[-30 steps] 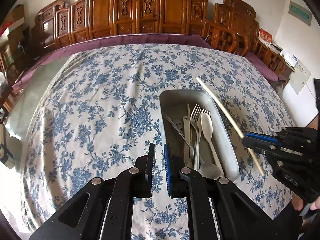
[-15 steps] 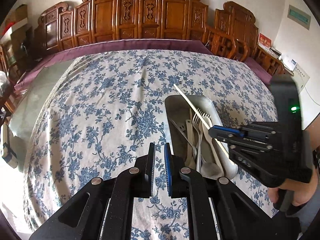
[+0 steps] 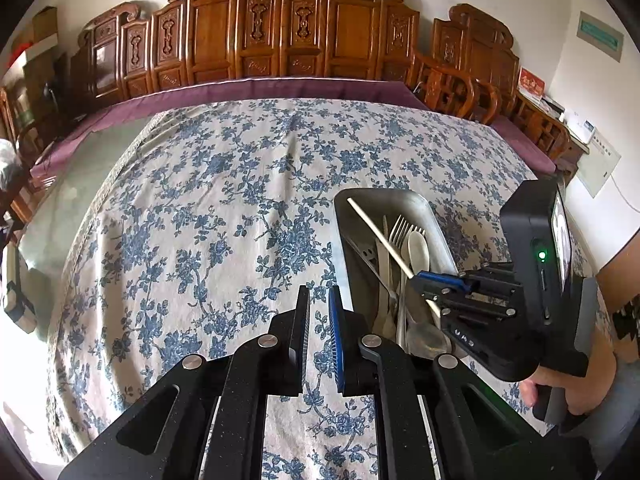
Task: Organize utensils
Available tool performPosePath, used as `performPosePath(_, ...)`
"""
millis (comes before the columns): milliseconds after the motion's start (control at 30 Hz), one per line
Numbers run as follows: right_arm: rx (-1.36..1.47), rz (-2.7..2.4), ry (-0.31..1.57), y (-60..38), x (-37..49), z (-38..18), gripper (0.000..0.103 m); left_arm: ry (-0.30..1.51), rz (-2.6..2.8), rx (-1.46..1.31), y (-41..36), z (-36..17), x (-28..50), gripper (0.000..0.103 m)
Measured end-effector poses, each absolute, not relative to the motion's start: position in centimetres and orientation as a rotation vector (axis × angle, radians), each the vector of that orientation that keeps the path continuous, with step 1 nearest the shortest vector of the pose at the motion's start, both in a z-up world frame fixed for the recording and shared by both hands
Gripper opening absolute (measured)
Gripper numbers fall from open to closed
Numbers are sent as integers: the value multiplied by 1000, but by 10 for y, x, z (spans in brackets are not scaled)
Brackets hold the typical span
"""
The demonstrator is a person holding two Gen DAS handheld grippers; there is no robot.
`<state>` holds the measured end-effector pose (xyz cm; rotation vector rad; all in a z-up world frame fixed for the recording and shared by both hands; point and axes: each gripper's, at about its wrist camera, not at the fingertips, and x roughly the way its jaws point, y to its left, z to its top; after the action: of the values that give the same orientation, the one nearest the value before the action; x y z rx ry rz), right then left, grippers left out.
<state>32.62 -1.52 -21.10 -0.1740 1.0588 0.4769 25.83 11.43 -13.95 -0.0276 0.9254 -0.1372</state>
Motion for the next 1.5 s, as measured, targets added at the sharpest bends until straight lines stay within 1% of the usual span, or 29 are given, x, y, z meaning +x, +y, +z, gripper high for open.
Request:
performPosePath(467,-159,528,1002,-24,316,-196,7,925,-122,-23,113,-140,256,9)
performPosePath(667,-126,519,947,-50,302,-174,7,931,-121,-14,105,-144,254,9)
performPosePath(700,-117,517,938,-54,300,-170,9,932,-121,-12,103,-144,254,9)
performPosePath(733,-108,511,927,-59,297,-165,14,932,-121,-8,101,-144,253,11)
performPosePath(767,-97,508,918,-64,294,-162,17,931,-121,-5,99,-144,253,20)
performPosePath(800,-91,503,913,-68,292,-159,23,925,-121,-1,96,-143,252,25)
performPosePath(833,-84,494,905,-74,289,-155,27,920,-120,1,94,-142,251,28)
performPosePath(900,-79,485,893,-83,283,-149,31,921,-123,3,90,-141,250,28)
performPosePath(933,-78,479,888,-87,281,-147,36,920,-123,4,87,-140,249,31)
performPosePath(967,-76,468,881,-92,277,-144,39,918,-122,7,86,-139,248,40)
performPosePath(1000,-73,455,875,-98,273,-142,45,913,-114,14,83,-138,246,47)
performPosePath(1033,-68,439,868,-103,270,-139,51,903,-102,21,80,-137,245,63)
performPosePath(1067,-64,426,862,-108,267,-137,56,893,-98,21,79,-135,243,68)
performPosePath(1100,-59,407,856,-114,263,-135,66,893,-97,20,77,-135,242,68)
performPosePath(1133,-58,389,845,-119,259,-133,75,901,-93,18,75,-135,241,70)
performPosePath(1167,-58,376,839,-123,256,-132,79,907,-88,18,73,-135,240,82)
performPosePath(1200,-63,356,831,-128,251,-130,83,905,-80,20,70,-135,238,87)
performPosePath(1233,-66,339,826,-133,247,-128,87,899,-75,22,68,-134,236,90)
performPosePath(1333,-52,318,816,-146,234,-123,95,910,-69,13,61,-133,228,91)
performPosePath(1433,-47,295,803,-159,221,-115,100,905,-69,9,54,-129,218,94)
performPosePath(1500,-41,285,797,-166,212,-110,100,898,-76,13,47,-126,209,95)
